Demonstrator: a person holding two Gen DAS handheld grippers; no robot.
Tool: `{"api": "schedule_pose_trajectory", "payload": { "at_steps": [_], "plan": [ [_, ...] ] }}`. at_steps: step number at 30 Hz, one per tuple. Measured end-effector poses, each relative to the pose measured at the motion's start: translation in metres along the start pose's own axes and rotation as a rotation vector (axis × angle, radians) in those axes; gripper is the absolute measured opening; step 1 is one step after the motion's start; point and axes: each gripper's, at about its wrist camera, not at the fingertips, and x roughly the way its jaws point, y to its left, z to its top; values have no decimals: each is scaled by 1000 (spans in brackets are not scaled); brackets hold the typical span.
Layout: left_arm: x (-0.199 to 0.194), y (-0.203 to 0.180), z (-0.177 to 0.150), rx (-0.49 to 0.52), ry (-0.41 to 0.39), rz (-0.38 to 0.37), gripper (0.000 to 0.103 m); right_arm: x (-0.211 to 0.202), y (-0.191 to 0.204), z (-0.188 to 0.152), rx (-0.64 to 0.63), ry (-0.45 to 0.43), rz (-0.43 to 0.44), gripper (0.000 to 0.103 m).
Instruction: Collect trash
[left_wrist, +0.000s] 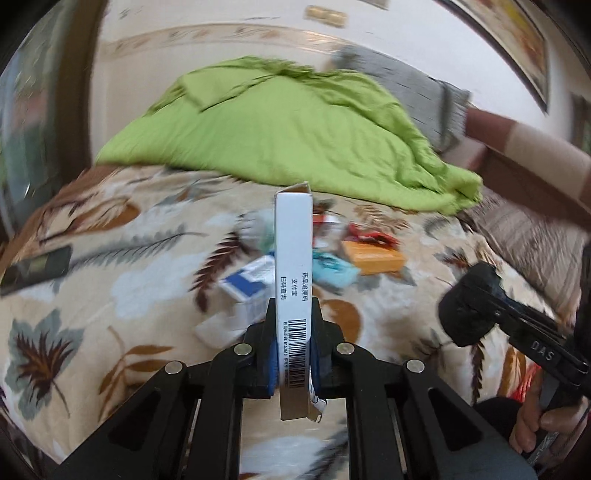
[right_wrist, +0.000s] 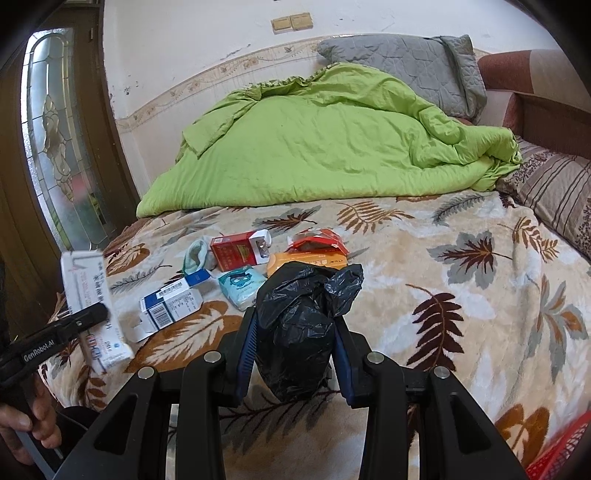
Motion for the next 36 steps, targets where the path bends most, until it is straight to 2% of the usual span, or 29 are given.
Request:
{"api": "schedule_pose_trajectory", "payload": {
  "at_steps": [4, 8, 14, 22, 36],
  "plan": [
    [7, -25, -2, 62, 22, -26, 12, -6, 4, -5, -9, 3, 14, 40],
    [14, -36, -4, 91, 47, 1, 12, -2, -2, -6, 22, 21, 18, 40],
    [15, -32, -4, 91, 46, 42, 12, 1, -9, -6, 63, 38, 28, 40],
    [14, -29, -4, 101, 40, 74, 12, -2, -6, -5, 48, 32, 28, 40],
    [12, -30, -5, 111, 39, 72, 12, -5, -8, -9, 58, 50, 30, 40]
  ]
}}
